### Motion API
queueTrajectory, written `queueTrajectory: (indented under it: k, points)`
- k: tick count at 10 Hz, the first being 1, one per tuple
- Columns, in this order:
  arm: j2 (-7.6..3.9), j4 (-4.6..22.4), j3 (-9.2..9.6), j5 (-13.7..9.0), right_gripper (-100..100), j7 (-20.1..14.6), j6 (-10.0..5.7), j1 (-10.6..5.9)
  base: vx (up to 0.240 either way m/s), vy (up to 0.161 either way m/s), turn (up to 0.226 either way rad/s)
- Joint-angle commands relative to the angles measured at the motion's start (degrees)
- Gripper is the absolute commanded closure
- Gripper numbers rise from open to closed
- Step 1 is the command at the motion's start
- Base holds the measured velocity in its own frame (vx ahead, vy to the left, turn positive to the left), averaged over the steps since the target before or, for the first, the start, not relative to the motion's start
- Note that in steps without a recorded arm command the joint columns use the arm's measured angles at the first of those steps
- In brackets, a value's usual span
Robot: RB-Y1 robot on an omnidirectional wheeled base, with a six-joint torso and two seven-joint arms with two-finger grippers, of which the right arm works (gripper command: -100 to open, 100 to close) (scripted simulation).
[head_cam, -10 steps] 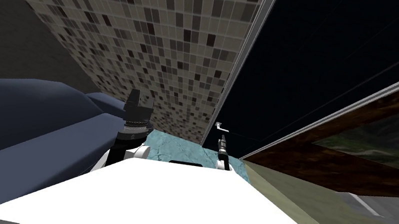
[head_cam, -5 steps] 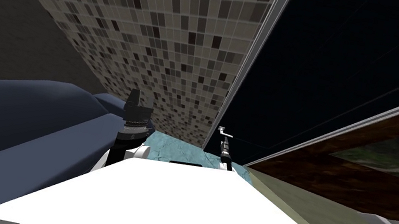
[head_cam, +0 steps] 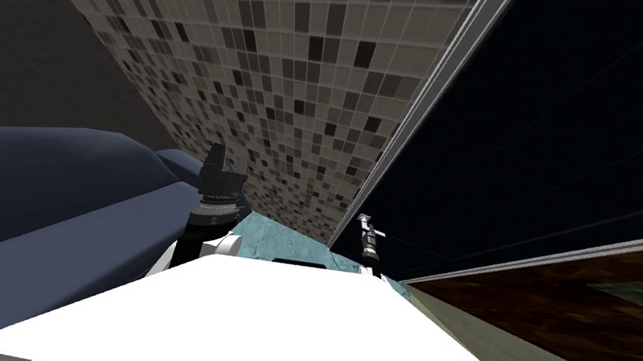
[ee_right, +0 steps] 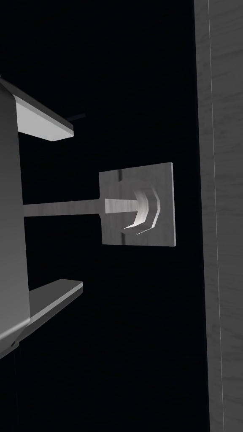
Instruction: Pull the door open
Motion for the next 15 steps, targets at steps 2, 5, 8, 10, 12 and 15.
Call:
queueTrajectory:
  k: [2,5,8,10,12,15]
  points:
    - [-0.57,0.0,-0.29,-0.2,-100,-0.6,-0.52,0.47,0.137,-0.027,0.057]
    - [-0.57,0.0,-0.29,-0.2,100,-0.6,-0.52,0.47,-0.022,0.004,-0.003]
    - [-0.57,0.0,-0.29,-0.2,100,-0.6,-0.52,0.47,-0.007,0.002,0.0]
    - [-1.31,-0.1,0.62,0.3,100,-1.8,-1.07,1.04,-0.155,-0.029,0.099]
    - [-2.22,-0.2,1.7,0.9,100,-3.2,-1.82,1.7,-0.197,-0.021,0.116]
    - [-3.99,-0.5,3.81,2.1,100,-6.0,-3.29,2.98,-0.229,-0.062,0.147]
